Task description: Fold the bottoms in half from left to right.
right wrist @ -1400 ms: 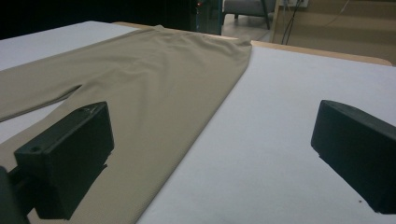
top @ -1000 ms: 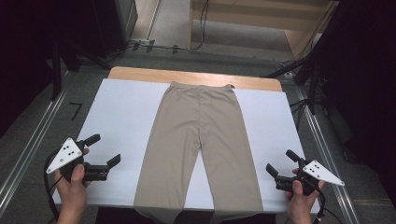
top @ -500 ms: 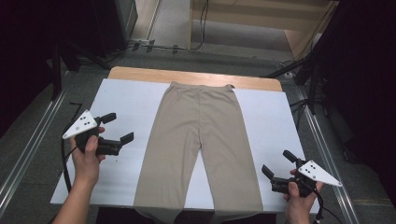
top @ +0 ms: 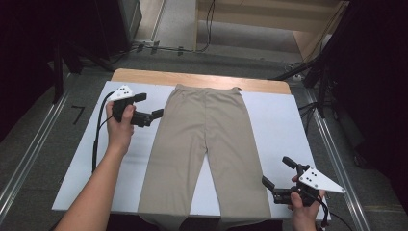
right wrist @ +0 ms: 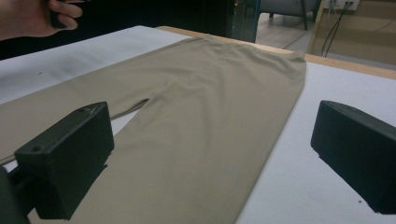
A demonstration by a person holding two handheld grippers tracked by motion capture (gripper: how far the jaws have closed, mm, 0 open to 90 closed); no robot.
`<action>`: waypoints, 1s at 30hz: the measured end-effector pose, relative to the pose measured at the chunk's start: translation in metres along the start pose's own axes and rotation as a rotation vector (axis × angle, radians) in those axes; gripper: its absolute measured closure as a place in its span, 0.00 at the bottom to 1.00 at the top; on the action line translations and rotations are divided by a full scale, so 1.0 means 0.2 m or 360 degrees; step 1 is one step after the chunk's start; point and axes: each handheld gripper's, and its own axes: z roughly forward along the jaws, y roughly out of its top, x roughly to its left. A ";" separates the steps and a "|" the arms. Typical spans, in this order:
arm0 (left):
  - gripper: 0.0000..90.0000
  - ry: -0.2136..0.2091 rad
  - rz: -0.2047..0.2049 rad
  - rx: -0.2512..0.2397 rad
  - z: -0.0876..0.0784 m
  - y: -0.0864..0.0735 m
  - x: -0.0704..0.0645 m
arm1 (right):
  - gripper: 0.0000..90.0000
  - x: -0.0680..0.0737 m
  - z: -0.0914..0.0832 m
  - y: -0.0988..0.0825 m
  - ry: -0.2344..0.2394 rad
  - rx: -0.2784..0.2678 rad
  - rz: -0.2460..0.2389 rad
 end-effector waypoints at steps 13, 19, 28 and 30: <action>0.22 0.0129 -0.0150 0.0242 0.41 0.08 0.18 | 0.00 -0.01 0.02 -0.04 0.0027 0.0048 -0.0015; 0.36 0.0211 -0.0317 0.0341 0.55 0.07 0.32 | 0.00 -0.02 0.04 -0.05 0.0040 0.0073 -0.0016; 0.45 0.0287 -0.0365 0.0539 0.70 0.03 0.36 | 0.00 0.00 0.03 -0.08 0.0040 0.0119 -0.0036; 0.47 0.0315 -0.0379 0.0564 0.73 0.02 0.37 | 0.00 0.00 0.03 -0.08 0.0039 0.0121 -0.0035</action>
